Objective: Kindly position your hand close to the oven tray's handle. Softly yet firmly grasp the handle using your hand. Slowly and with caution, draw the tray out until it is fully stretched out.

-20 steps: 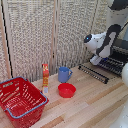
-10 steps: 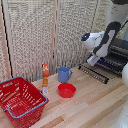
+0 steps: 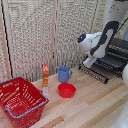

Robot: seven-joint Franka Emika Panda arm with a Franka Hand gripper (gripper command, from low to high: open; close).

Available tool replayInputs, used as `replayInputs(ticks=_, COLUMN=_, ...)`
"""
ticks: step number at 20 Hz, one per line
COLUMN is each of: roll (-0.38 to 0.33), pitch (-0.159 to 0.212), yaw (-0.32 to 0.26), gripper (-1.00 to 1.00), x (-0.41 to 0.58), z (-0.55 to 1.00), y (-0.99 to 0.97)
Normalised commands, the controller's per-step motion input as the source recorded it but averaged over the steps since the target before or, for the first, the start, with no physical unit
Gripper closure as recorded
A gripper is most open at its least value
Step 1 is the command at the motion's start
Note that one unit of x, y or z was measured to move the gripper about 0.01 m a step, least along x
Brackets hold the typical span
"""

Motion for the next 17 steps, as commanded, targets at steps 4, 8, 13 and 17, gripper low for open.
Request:
replayInputs(ticks=4, roll=-0.028, pitch=0.000, yaw=0.016, gripper=-1.00, x=0.064, z=0.00, y=0.16)
replayInputs(ticks=8, roll=-0.057, pitch=0.000, yaw=0.002, gripper=-1.00, x=0.059, z=0.09, y=-0.01)
replayInputs(ticks=13, roll=-0.046, pitch=-0.023, yaw=0.001, gripper=-1.00, x=0.012, z=0.31, y=-0.11)
replayInputs(ticks=17, roll=-0.008, pitch=-0.014, yaw=-0.057, gripper=-1.00, x=0.000, z=0.74, y=-0.07)
